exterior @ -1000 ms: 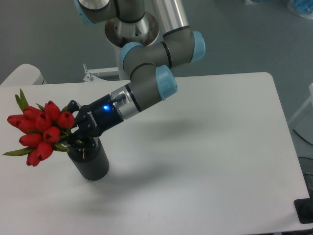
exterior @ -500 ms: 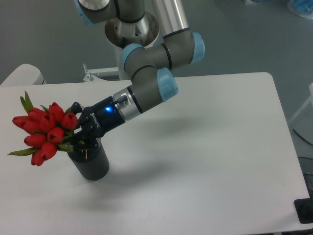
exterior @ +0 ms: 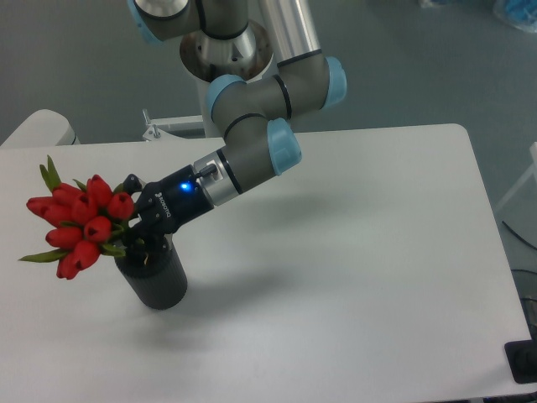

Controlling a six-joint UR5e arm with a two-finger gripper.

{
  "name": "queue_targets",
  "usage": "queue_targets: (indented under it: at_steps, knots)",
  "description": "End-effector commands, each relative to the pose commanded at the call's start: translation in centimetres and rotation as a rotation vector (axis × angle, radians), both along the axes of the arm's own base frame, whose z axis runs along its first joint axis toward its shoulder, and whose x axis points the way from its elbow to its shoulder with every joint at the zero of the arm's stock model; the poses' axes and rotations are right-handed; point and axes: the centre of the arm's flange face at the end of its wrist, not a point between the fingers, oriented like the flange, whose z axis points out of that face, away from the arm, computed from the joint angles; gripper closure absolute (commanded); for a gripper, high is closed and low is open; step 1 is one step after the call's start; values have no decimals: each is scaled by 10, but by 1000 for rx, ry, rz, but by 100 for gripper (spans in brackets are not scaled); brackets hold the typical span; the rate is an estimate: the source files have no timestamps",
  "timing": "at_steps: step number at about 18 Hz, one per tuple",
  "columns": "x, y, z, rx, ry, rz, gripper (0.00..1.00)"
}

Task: Insert the flowers into the vase
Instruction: 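Push the tulip bunch further down into the vase, straightening it upright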

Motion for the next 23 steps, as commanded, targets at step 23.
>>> queue_targets:
  at_steps: [23]
  knots:
    - [-20,-3,-11,-18,-25,31,54]
